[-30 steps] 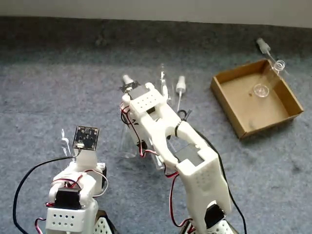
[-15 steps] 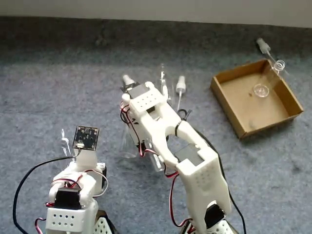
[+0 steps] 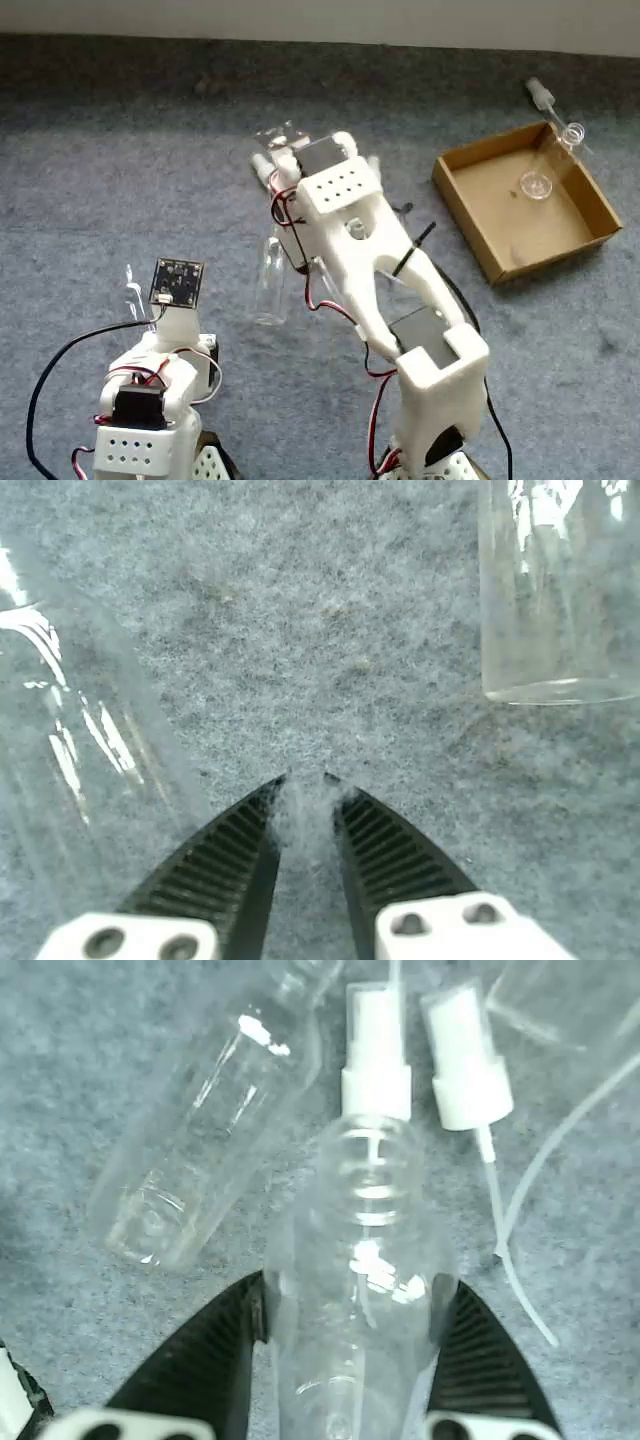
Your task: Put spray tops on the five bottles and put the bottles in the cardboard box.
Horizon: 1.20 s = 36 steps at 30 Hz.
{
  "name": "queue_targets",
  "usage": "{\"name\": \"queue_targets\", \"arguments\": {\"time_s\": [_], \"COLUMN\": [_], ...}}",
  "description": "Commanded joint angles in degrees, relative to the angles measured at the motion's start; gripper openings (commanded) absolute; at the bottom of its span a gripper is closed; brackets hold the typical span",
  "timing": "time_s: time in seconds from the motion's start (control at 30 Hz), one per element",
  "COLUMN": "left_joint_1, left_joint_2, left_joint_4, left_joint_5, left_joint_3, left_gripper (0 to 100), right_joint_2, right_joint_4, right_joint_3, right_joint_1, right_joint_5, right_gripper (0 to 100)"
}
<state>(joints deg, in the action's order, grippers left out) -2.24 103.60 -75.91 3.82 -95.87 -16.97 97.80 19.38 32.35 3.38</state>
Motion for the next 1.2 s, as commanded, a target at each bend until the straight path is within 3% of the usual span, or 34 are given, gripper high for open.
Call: {"name": "queue_targets", "arguments": {"time_s": [0.0,0.23,0.6,0.77,0.93,1.17], "left_joint_1": [0.2,0.2,0.2,-1.5,-8.3,-8.7], "left_joint_2": [0.4,0.4,0.4,0.4,0.4,0.2], "left_joint_4": [-0.5,-0.5,0.0,0.0,-0.4,-0.5], "left_joint_5": [-0.5,-0.5,-0.7,-9.8,-10.2,-10.3], "left_joint_3": [-1.3,-1.3,-1.3,-1.0,6.4,15.1], "left_gripper": [1,1,1,1,1,0], "right_joint_2": [10.0,24.3,41.2,46.0,51.1,64.6], "right_joint_4": [0.7,0.7,0.7,1.0,0.3,-8.5], "right_joint_3": [3.2,2.9,2.5,2.4,-3.8,-18.6], "right_joint_1": [-2.9,-7.8,-22.1,-27.3,-28.2,-28.2], "right_joint_5": [1.9,2.6,2.6,2.6,2.6,2.3], "right_gripper": [13.9,13.9,13.9,13.9,13.9,13.9]}}
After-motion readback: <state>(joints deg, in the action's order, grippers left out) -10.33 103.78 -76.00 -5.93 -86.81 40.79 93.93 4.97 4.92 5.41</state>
